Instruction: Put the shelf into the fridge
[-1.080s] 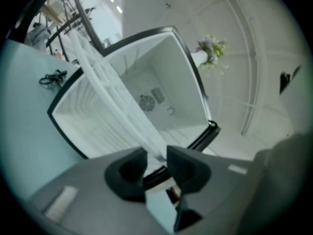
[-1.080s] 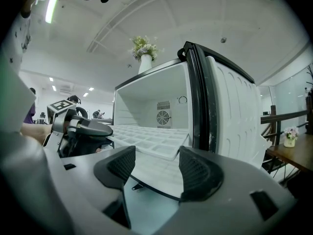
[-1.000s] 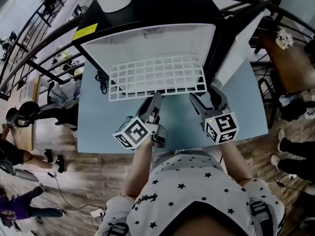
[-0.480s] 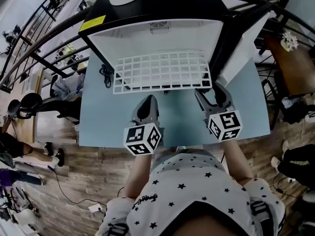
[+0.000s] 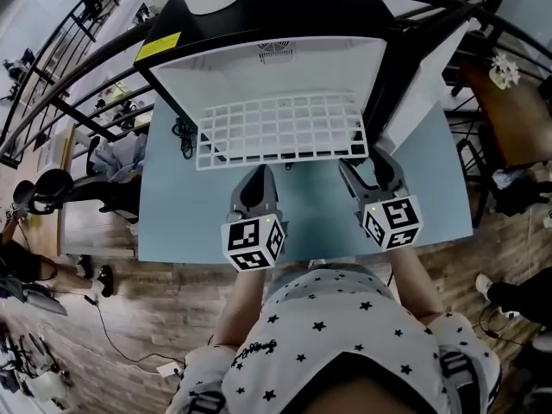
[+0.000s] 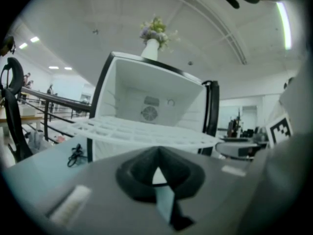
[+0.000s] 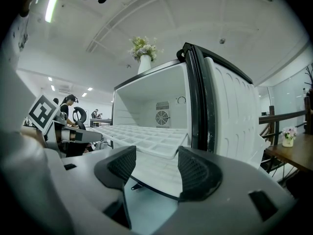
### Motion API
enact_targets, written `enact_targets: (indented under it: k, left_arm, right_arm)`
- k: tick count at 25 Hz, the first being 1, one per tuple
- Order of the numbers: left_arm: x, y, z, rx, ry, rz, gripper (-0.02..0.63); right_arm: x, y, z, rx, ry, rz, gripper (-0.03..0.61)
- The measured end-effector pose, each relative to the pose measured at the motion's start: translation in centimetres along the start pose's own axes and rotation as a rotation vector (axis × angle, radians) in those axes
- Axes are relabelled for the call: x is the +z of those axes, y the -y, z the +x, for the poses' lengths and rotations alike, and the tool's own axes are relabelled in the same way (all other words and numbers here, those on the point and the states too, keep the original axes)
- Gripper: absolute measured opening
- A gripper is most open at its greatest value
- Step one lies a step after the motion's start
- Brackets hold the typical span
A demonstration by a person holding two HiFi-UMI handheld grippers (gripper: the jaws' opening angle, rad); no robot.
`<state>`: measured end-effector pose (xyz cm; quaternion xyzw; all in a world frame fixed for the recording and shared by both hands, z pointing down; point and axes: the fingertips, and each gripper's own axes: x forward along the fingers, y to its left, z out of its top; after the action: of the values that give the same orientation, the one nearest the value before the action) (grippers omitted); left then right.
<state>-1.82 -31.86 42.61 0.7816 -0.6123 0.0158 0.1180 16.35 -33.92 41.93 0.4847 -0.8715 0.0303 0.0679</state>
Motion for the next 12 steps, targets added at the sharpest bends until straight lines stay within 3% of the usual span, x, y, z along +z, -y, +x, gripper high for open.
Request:
enact_targets:
  k: [10, 12]
  left_arm:
    - [1.1, -0.4, 1.3, -0.015, 0.026, -0.038, 0.005]
    - [1.5, -0.5, 1.8, -0.021, 0.035, -0.050, 0.005]
  right_arm:
    - [0.8, 0.8, 0.7, -0.020, 0.021, 0.008, 0.256]
    - [1.1, 1.2, 0.8, -0.037, 0.030, 0.008, 0.226]
